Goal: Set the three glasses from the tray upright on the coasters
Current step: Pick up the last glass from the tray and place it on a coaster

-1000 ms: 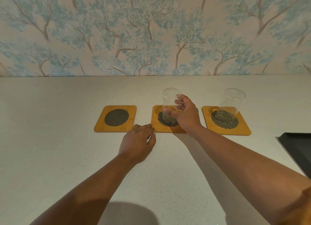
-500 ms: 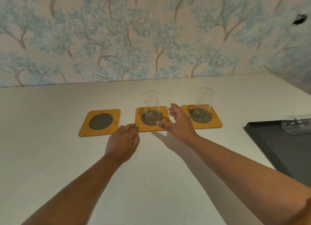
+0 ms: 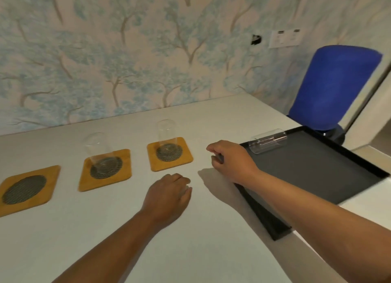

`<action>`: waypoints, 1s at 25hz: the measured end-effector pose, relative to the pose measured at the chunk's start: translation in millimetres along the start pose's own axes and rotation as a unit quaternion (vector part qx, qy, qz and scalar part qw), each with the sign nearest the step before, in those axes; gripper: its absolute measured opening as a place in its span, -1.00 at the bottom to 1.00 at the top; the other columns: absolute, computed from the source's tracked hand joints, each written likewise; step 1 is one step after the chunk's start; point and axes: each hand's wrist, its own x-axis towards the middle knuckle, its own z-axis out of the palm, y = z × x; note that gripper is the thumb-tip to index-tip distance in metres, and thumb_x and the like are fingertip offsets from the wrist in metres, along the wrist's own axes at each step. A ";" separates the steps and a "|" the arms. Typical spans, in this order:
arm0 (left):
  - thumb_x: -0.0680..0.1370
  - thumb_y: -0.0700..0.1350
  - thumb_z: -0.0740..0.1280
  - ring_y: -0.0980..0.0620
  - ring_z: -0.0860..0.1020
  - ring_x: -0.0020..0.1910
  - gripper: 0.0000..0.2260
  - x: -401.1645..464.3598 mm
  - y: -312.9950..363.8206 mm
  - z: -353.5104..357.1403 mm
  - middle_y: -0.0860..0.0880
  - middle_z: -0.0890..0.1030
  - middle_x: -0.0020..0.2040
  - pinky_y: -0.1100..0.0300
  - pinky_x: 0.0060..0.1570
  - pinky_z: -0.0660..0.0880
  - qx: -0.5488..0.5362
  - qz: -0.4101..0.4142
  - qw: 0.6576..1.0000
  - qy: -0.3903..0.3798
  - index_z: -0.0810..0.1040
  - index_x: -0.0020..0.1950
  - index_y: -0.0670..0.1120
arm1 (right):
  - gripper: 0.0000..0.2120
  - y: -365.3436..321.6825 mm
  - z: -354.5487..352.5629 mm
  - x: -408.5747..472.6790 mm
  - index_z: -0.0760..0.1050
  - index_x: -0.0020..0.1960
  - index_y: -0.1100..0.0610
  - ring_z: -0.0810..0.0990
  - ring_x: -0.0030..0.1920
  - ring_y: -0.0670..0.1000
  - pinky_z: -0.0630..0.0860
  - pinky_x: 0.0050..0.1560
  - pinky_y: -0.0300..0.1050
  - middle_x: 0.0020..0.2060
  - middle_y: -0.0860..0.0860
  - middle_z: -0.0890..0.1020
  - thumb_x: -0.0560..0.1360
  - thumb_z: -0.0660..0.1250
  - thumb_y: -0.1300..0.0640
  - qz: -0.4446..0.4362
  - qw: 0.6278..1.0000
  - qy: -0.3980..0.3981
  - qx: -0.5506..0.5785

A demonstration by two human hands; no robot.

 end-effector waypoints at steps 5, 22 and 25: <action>0.63 0.24 0.08 0.05 0.32 0.49 -0.48 20.2 23.2 21.9 0.07 0.31 0.56 0.12 0.40 0.28 -0.041 -0.037 0.998 -0.030 0.25 0.56 0.09 | -0.48 55.9 -35.9 16.1 0.41 0.47 0.10 0.48 0.34 0.17 0.39 0.35 0.09 0.41 0.08 0.51 0.50 0.28 0.23 -0.033 0.978 -0.069 -0.196; 0.63 0.29 -0.15 0.13 0.05 0.60 -0.40 40.5 41.3 40.7 0.16 -0.07 0.64 0.06 0.51 0.20 -0.032 -0.074 0.996 -0.031 -0.03 0.63 0.11 | -0.33 134.5 -44.8 61.8 0.28 0.49 0.03 0.49 0.33 0.14 0.37 0.34 0.09 0.34 0.04 0.53 0.42 0.32 0.30 -0.092 0.925 -0.133 -0.344; 0.64 0.28 -0.14 0.13 0.05 0.59 -0.42 40.1 40.7 40.9 0.16 -0.08 0.64 0.10 0.48 0.19 -0.031 -0.073 0.996 -0.036 -0.04 0.63 0.11 | -0.33 134.5 -43.8 59.1 0.30 0.47 0.04 0.50 0.30 0.15 0.38 0.32 0.10 0.32 0.05 0.54 0.40 0.33 0.32 -0.087 0.928 -0.131 -0.338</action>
